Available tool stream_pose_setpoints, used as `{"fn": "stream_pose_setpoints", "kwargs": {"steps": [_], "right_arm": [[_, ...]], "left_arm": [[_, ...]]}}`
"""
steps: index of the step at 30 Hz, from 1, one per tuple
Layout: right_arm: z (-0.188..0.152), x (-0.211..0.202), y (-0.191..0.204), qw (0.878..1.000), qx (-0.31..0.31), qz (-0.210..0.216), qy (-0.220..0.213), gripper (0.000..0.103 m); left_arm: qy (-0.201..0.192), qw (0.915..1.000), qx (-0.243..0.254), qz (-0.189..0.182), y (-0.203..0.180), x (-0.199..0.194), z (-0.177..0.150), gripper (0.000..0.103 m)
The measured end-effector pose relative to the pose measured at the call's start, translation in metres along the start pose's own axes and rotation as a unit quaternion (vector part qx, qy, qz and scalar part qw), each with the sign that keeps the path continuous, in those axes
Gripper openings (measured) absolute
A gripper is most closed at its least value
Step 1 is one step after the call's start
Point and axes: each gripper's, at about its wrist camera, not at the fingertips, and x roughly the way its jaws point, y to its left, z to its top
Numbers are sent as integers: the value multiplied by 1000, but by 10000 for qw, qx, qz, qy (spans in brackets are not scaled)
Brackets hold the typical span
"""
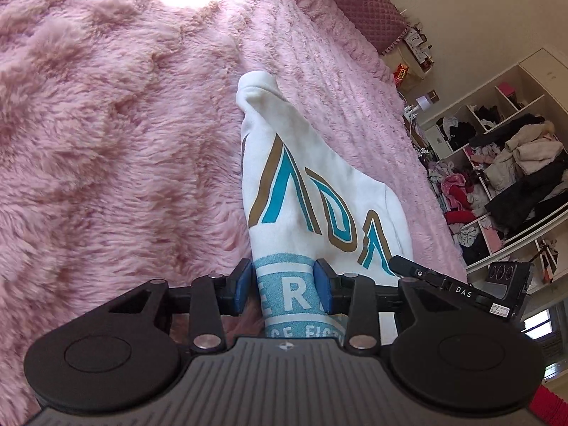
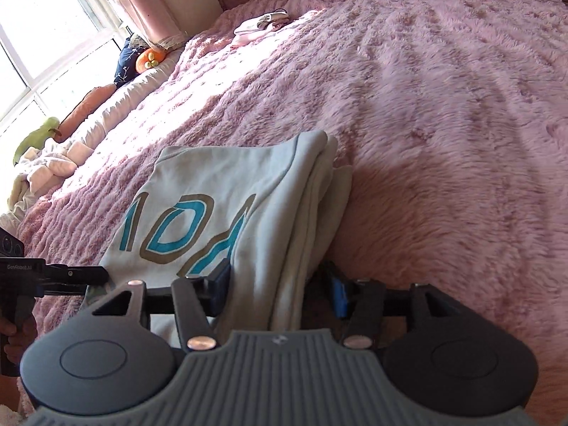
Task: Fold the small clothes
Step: 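Open both grippers and press the folded bundle flat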
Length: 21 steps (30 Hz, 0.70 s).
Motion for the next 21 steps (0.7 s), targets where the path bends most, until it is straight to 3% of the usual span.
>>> {"fn": "stream_pose_setpoints", "kwargs": {"steps": [4, 7, 11, 15, 21], "right_arm": [[10, -20, 30, 9938, -730, -545, -633, 47], [12, -28, 50, 9886, -1024, -383, -1035, 45], [0, -23, 69, 9850, -1555, 7, -750, 38], [-20, -23, 64, 9820, -1800, -207, -534, 38], [-37, -17, 38, 9861, -1532, -506, -387, 32]], "left_arm": [[-239, 9991, 347, -95, -28, -24, -5, 41], [-309, 9974, 580, -294, -53, -26, -21, 41], [-152, 9965, 787, -243, -70, -16, -49, 41], [-150, 9951, 964, 131, -67, -9, -74, 41], [-307, 9967, 718, 220, -57, -8, -83, 37]]}}
